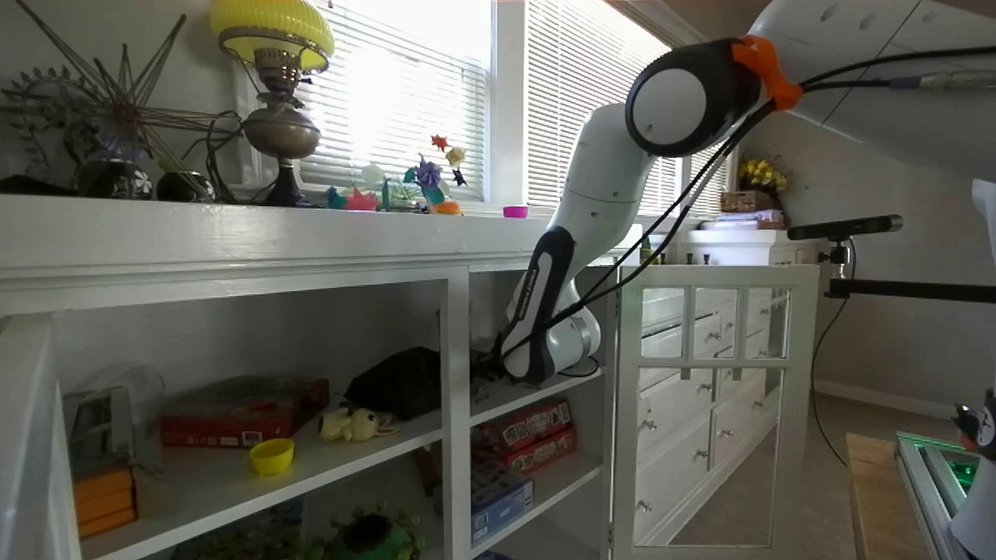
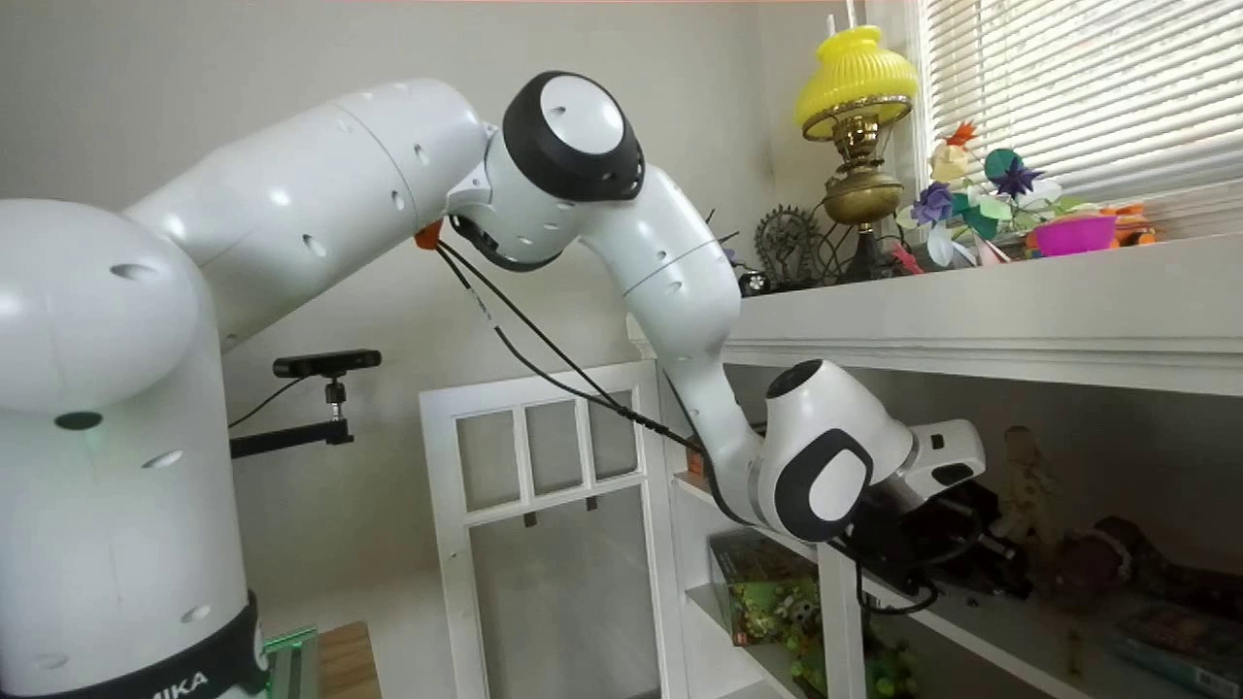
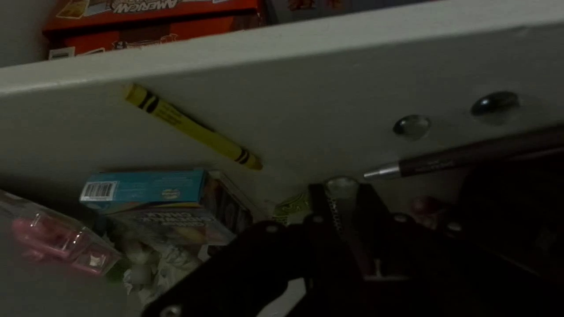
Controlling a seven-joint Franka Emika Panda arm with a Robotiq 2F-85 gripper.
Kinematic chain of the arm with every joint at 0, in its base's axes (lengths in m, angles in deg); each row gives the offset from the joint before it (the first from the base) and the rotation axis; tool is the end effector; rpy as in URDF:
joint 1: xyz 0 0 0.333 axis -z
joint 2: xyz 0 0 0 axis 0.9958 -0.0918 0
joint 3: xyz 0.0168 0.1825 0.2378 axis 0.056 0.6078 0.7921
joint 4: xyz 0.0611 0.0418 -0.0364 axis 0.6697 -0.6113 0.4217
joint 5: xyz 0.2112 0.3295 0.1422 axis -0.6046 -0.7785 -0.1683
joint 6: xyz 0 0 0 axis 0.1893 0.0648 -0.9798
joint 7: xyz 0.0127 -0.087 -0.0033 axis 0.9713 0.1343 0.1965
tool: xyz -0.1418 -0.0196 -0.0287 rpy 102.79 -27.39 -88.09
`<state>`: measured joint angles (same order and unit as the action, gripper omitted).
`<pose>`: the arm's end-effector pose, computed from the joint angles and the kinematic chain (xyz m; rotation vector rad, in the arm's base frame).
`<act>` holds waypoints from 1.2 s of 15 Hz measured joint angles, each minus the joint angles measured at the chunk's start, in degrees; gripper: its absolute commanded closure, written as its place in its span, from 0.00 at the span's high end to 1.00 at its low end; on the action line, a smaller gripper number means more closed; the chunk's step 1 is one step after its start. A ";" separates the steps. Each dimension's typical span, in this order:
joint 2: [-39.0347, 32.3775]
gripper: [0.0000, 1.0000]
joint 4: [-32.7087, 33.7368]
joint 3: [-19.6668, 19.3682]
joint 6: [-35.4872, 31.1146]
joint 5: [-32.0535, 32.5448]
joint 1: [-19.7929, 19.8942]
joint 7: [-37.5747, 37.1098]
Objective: Place one shiny object in the pink bowl.
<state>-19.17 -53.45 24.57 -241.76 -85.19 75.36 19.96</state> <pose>0.6715 -0.1308 0.0468 2.7018 -0.5013 1.0539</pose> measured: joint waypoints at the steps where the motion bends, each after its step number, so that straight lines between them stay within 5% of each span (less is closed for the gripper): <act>1: 1.00 0.06 -1.03 -0.08 0.62 0.00 -0.24 0.70; 18: 18.74 0.06 -25.77 -0.78 2.67 0.85 -5.89 10.98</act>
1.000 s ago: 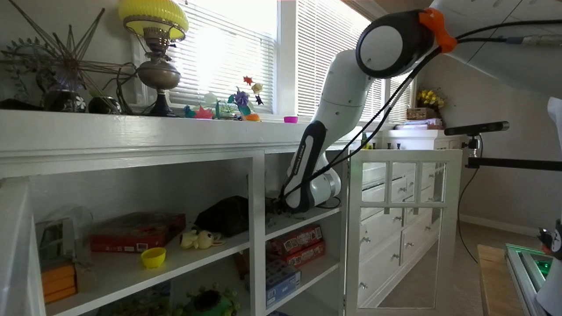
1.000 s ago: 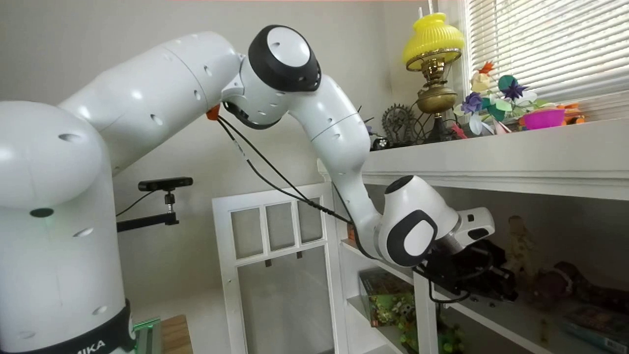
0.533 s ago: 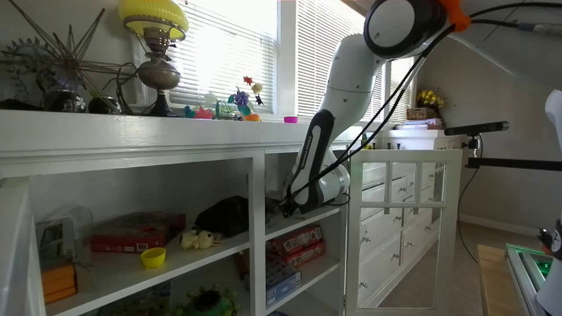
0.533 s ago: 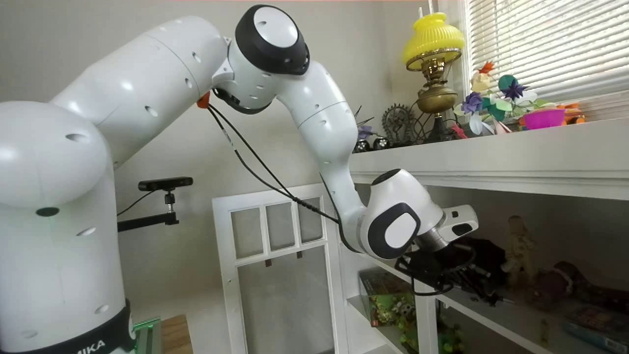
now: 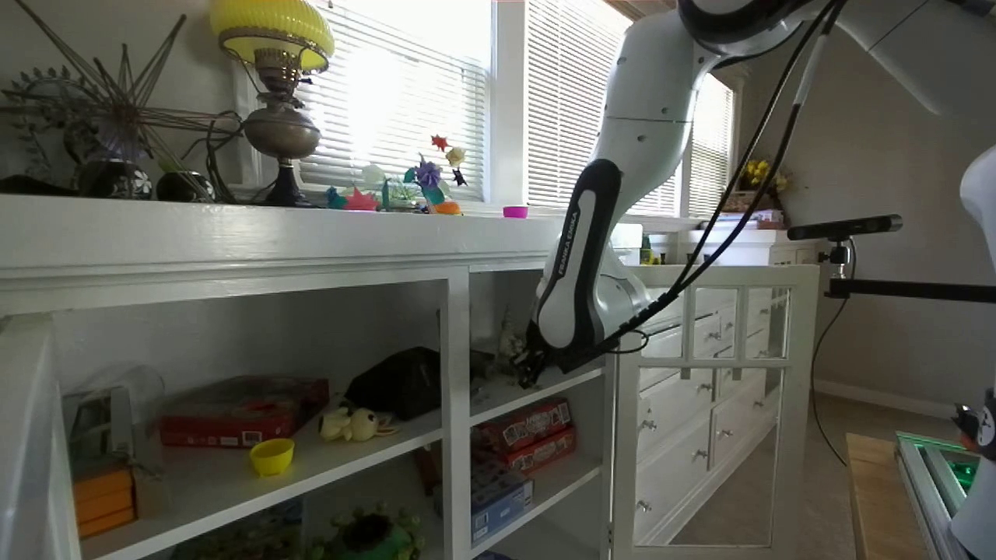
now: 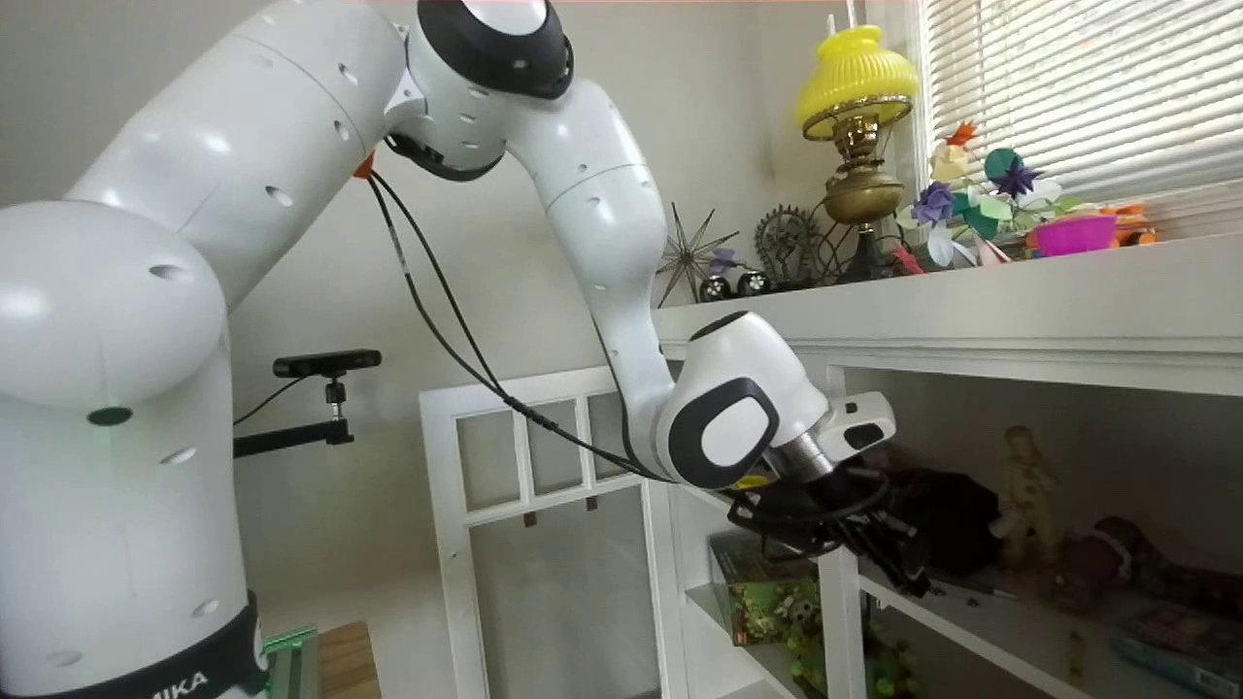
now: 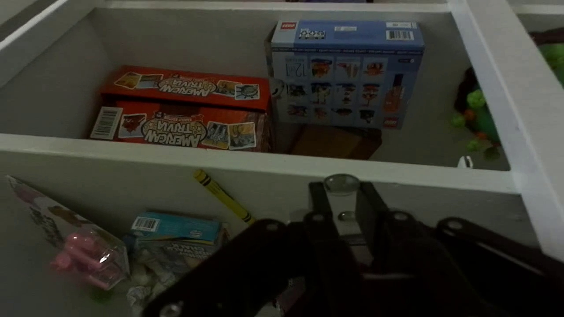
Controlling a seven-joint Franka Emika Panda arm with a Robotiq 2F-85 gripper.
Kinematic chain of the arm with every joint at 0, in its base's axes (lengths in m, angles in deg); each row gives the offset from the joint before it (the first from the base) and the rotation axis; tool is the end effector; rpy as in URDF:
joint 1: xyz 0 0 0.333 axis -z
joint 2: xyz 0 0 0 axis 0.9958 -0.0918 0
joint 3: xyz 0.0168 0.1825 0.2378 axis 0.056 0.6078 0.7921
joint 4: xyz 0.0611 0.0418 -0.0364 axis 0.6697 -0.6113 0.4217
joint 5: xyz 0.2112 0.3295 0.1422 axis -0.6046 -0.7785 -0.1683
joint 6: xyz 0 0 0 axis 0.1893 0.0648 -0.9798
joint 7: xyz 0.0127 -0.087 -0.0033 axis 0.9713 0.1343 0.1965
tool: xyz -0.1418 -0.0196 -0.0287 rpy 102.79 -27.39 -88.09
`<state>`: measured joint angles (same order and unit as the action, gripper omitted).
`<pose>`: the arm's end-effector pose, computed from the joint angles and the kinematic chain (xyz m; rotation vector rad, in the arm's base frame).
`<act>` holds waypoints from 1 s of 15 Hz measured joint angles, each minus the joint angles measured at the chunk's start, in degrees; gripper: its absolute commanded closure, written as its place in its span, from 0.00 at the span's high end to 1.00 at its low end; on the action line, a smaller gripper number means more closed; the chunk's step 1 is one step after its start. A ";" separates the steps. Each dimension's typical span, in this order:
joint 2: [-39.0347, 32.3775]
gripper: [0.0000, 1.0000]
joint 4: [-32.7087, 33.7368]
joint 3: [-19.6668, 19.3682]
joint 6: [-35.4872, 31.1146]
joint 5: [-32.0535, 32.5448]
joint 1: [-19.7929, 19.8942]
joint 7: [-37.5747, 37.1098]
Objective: Place one shiny object in the pink bowl.
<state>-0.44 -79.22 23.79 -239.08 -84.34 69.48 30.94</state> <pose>0.5694 -0.0905 0.0787 2.8117 -0.2591 0.7800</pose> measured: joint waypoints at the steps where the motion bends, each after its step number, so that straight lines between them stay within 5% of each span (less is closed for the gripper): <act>1: 1.57 0.06 -1.65 -0.04 0.06 0.18 -0.33 0.84; 9: 16.74 0.06 -10.98 -2.71 8.86 3.98 -2.92 9.32; 15: 26.27 0.06 -11.23 -13.38 22.24 9.74 -10.30 12.30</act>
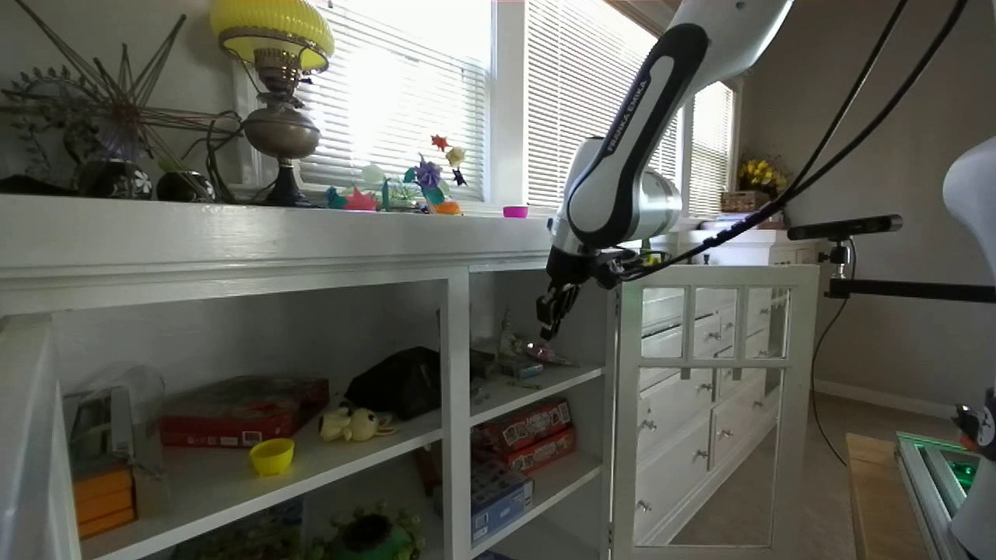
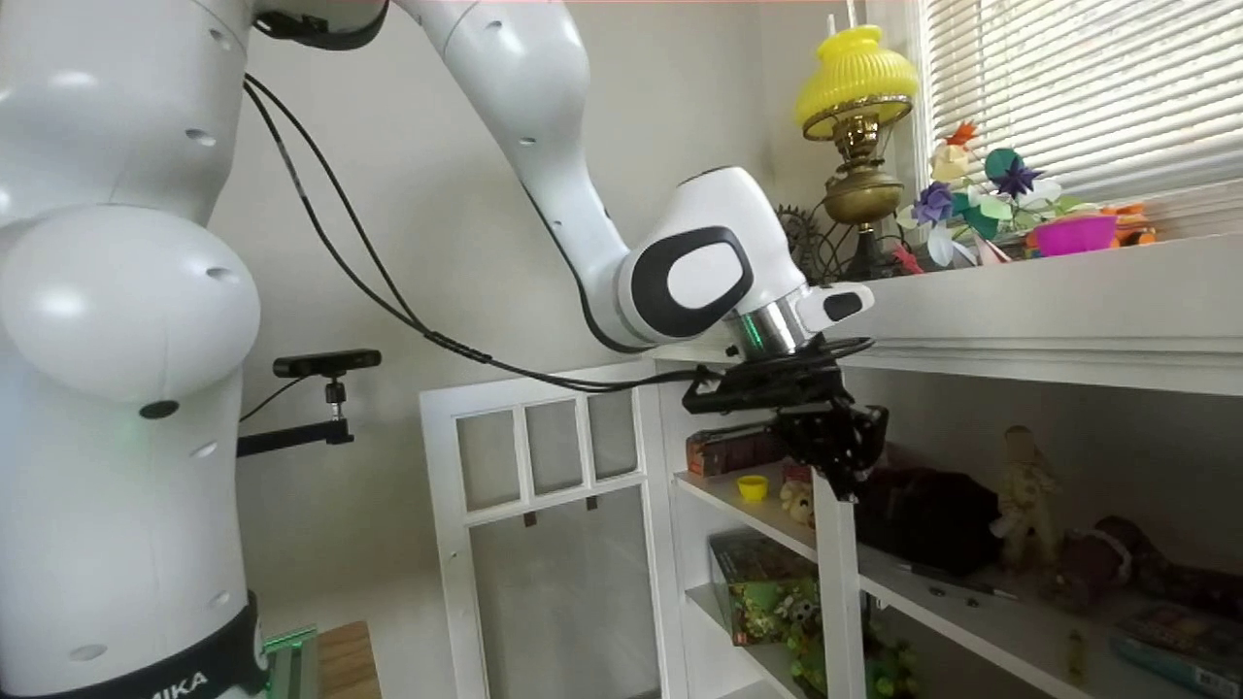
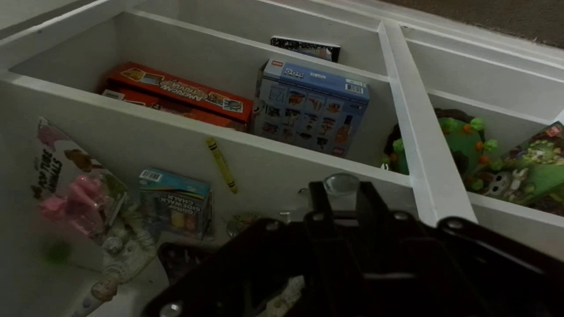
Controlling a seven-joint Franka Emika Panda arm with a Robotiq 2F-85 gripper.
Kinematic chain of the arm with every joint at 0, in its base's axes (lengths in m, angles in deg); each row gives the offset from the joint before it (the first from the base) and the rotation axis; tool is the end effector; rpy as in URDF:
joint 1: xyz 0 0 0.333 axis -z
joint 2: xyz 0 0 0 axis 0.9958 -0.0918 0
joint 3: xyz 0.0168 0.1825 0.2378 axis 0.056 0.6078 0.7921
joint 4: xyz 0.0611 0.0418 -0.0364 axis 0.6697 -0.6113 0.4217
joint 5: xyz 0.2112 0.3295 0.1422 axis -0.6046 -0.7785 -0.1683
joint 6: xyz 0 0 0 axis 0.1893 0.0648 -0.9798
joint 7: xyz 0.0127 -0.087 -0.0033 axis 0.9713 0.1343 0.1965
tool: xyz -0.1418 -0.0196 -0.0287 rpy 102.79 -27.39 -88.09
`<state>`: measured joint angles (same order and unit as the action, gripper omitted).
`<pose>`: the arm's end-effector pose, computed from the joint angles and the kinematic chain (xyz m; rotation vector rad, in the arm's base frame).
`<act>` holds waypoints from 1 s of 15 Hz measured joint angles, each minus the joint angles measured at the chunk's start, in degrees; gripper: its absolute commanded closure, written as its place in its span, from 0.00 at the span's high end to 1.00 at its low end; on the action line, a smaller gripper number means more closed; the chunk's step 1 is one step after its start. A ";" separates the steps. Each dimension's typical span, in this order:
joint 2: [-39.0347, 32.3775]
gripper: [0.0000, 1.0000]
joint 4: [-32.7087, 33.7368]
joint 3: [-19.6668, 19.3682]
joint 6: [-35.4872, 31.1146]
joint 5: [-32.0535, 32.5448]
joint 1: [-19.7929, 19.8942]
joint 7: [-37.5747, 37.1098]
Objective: Place one shiny object in the pink bowl.
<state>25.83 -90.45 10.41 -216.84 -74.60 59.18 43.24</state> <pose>0.5363 -0.0871 0.2006 2.9278 0.0938 0.5615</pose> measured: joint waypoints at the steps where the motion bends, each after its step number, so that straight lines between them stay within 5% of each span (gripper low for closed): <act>1: 1.18 0.06 0.26 -1.66 1.36 1.43 -1.12 -0.04; 9: 9.07 0.06 5.35 -5.89 11.74 7.06 -5.43 -2.13; 15: 14.55 0.06 9.87 15.87 26.83 7.61 13.22 -2.82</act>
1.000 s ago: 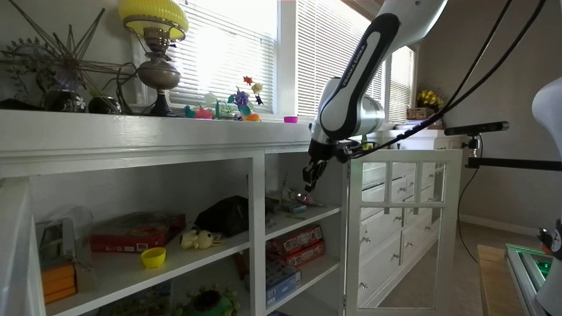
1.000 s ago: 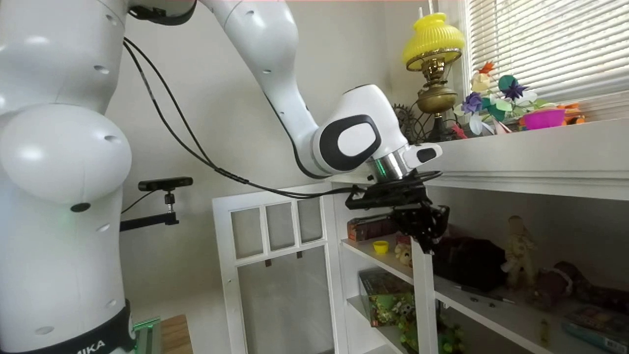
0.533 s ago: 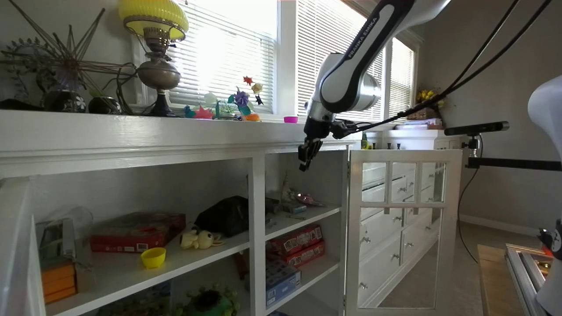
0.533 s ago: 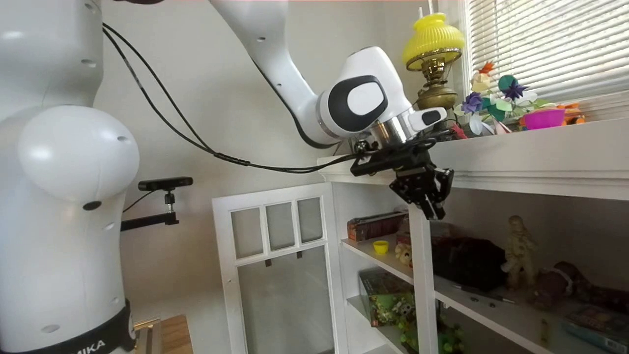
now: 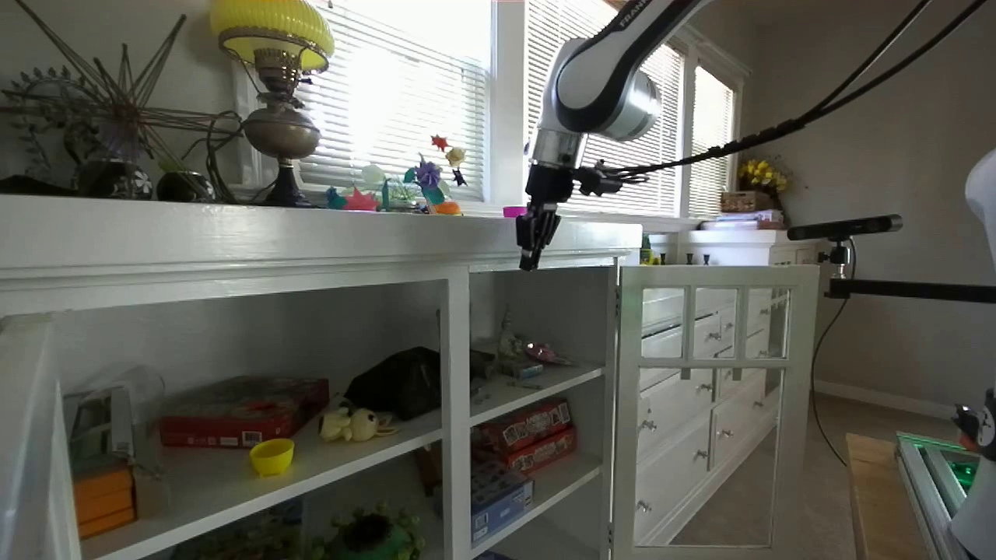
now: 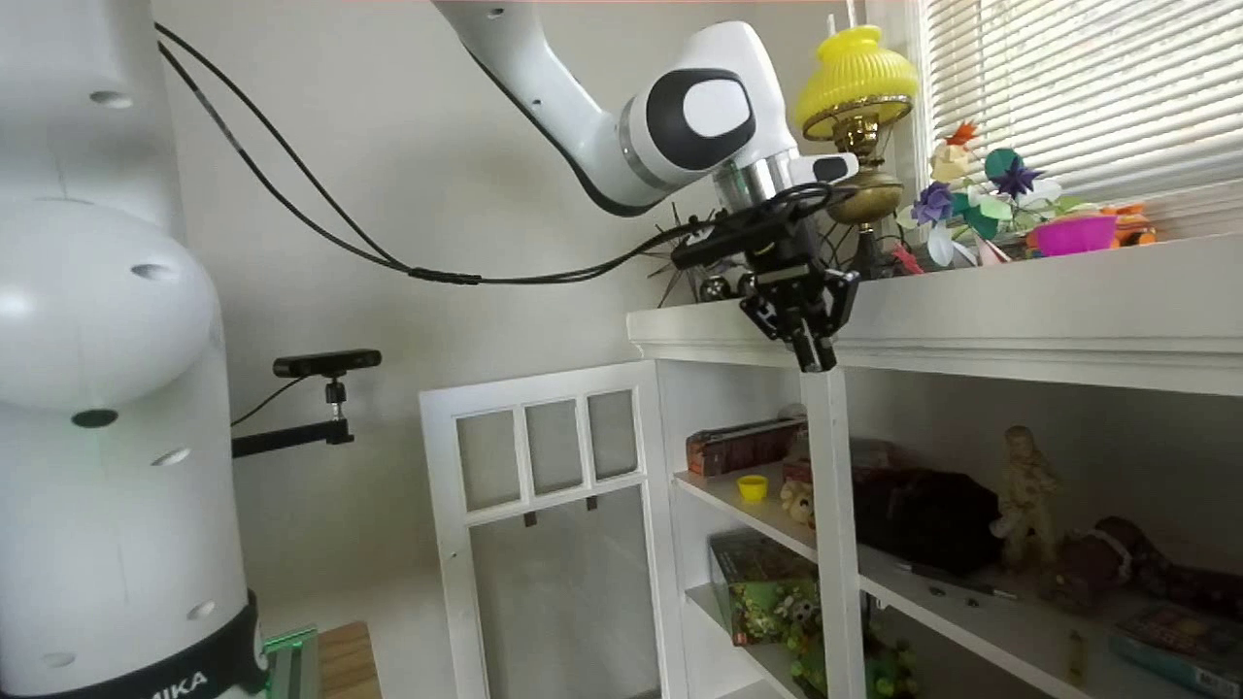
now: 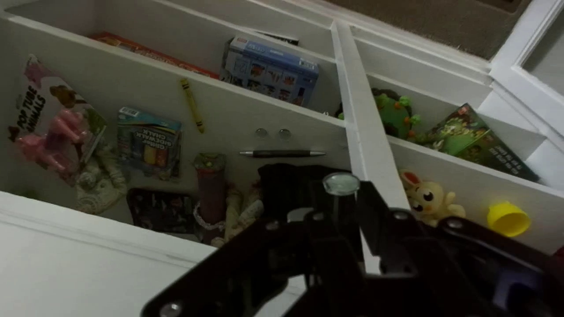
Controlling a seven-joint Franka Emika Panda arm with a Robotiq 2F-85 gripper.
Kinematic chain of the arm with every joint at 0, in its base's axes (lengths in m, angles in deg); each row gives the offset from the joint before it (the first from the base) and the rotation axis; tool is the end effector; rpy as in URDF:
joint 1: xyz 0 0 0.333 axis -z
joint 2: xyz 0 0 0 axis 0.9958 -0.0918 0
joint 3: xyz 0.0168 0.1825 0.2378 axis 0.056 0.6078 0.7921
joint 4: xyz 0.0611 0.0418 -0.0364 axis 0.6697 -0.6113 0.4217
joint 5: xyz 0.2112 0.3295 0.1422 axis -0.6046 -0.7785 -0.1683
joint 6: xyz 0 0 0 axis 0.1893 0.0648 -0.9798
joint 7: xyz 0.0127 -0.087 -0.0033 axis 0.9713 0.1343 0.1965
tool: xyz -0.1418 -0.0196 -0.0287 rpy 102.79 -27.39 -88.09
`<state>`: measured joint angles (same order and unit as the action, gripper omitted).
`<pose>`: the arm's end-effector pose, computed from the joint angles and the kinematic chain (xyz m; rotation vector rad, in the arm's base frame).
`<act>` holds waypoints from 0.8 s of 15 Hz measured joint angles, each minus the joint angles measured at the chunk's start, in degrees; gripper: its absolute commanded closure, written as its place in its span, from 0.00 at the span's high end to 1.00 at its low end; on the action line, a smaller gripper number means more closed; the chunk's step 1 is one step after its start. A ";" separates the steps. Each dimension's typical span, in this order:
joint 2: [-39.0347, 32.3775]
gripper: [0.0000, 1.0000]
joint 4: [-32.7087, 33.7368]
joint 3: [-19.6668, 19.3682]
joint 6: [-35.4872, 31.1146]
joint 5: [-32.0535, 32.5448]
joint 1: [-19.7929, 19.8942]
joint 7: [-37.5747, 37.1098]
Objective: Place one shiny object in the pink bowl.
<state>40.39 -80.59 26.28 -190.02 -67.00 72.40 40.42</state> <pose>0.5678 -0.0509 0.3388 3.0217 0.2114 0.4786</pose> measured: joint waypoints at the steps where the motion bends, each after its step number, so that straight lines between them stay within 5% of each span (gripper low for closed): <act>1: 0.79 0.06 0.42 2.36 2.68 -0.04 1.85 0.00; 6: 3.75 0.06 1.90 9.12 11.77 -0.45 7.02 0.00; 12: 5.45 0.06 4.24 11.00 12.89 -2.32 9.52 -0.10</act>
<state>45.84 -76.35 37.28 -177.13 -69.31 81.92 40.33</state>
